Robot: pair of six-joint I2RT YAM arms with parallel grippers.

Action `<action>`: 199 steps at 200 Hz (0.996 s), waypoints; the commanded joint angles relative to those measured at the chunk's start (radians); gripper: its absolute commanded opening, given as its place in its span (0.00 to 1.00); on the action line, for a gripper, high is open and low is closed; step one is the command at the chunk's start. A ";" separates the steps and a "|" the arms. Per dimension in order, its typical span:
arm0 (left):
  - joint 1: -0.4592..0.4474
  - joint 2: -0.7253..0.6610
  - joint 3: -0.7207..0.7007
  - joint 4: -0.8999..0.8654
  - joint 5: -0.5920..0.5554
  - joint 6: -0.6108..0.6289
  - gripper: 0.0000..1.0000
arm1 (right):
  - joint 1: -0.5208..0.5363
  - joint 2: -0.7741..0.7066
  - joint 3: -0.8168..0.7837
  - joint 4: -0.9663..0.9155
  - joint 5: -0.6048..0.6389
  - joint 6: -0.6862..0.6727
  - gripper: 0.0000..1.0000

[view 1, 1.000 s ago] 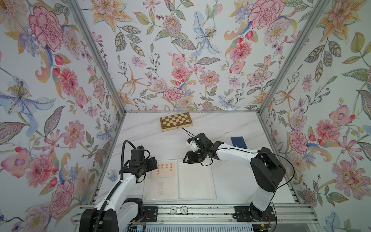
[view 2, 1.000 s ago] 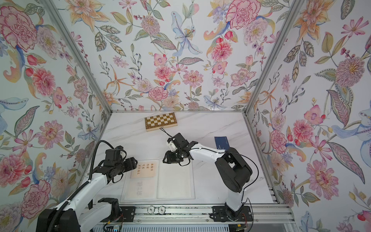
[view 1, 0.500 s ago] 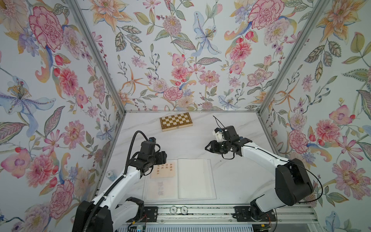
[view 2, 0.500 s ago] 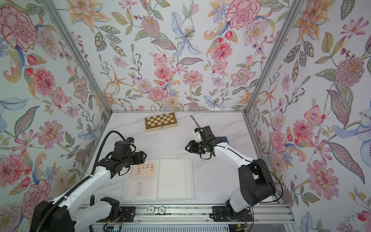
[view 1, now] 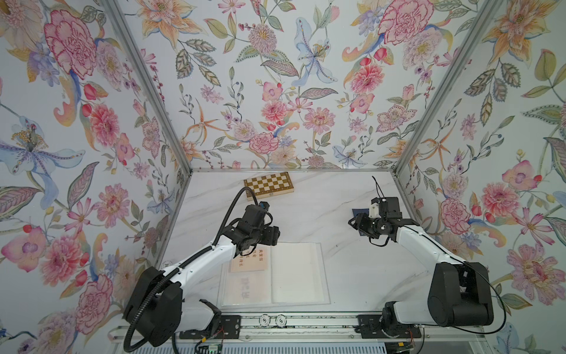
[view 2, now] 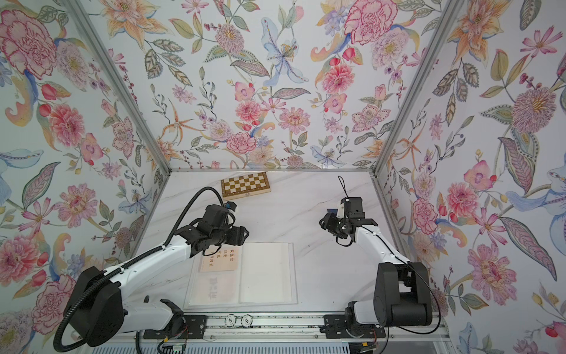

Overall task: Place the photos into the photo albums
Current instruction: Pick up the photo at the center of the board.

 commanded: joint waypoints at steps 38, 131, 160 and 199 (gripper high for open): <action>-0.073 0.105 0.055 0.058 0.052 0.019 0.75 | -0.062 0.069 0.064 -0.024 0.207 -0.038 0.62; -0.121 0.251 0.167 0.105 0.117 0.005 0.72 | -0.135 0.436 0.306 -0.014 0.392 -0.091 0.65; -0.121 0.255 0.154 0.119 0.107 -0.004 0.72 | -0.139 0.509 0.358 -0.022 0.369 -0.091 0.65; -0.122 0.263 0.141 0.140 0.102 -0.018 0.72 | -0.135 0.578 0.388 -0.011 0.292 -0.080 0.65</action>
